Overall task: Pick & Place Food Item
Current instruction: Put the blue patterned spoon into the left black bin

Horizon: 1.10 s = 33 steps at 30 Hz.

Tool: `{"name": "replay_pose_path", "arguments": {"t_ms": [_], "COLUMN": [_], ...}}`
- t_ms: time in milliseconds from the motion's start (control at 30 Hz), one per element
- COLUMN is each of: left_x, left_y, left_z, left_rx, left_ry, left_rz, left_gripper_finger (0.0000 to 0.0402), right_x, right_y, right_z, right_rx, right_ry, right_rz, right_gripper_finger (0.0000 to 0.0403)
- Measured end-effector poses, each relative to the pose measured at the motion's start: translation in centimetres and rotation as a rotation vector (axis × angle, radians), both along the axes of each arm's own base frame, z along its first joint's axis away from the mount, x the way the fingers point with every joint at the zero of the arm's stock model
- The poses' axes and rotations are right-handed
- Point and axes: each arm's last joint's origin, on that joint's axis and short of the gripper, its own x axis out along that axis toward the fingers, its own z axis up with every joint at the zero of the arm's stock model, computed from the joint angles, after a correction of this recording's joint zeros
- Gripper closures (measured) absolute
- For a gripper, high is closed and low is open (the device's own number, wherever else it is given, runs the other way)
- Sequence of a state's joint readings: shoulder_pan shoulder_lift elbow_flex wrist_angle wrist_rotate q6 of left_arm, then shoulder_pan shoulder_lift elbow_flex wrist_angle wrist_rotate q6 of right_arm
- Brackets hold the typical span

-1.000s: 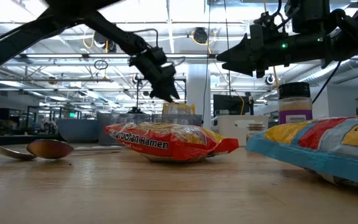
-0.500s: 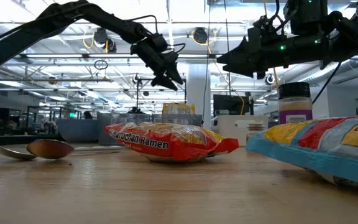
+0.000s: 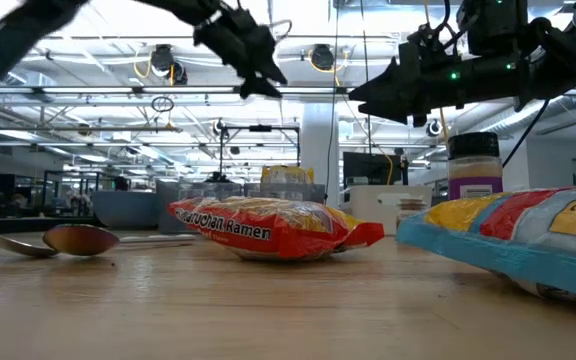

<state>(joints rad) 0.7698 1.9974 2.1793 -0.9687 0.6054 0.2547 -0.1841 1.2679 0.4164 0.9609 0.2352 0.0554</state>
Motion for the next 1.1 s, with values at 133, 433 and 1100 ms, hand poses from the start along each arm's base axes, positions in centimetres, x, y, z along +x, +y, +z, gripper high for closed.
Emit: {"name": "replay_pose_path", "arguments": {"t_ms": [133, 433, 1100], "left_x": [-0.4, -4.0, -14.7], "left_y": [-3.8, -12.3, -23.3], "left_z": [0.9, -3.0, -12.6], "left_rx": [0.051, 0.117, 0.011], "left_ry": [-0.081, -0.249, -0.668], "left_rz": [-0.087, -0.102, -0.008], "left_gripper_finger": [0.0163, 0.0163, 0.0163], "right_x": [0.0, 0.0, 0.3], "right_y": [0.0, 0.0, 0.0], "right_z": [0.1, 0.0, -1.8], "right_rx": [0.03, 0.109, 0.319], "right_ry": [-0.022, -0.053, 0.012], "right_rz": [0.001, 0.004, -0.011], "right_gripper_finger": [0.0138, 0.0138, 0.0138]}}
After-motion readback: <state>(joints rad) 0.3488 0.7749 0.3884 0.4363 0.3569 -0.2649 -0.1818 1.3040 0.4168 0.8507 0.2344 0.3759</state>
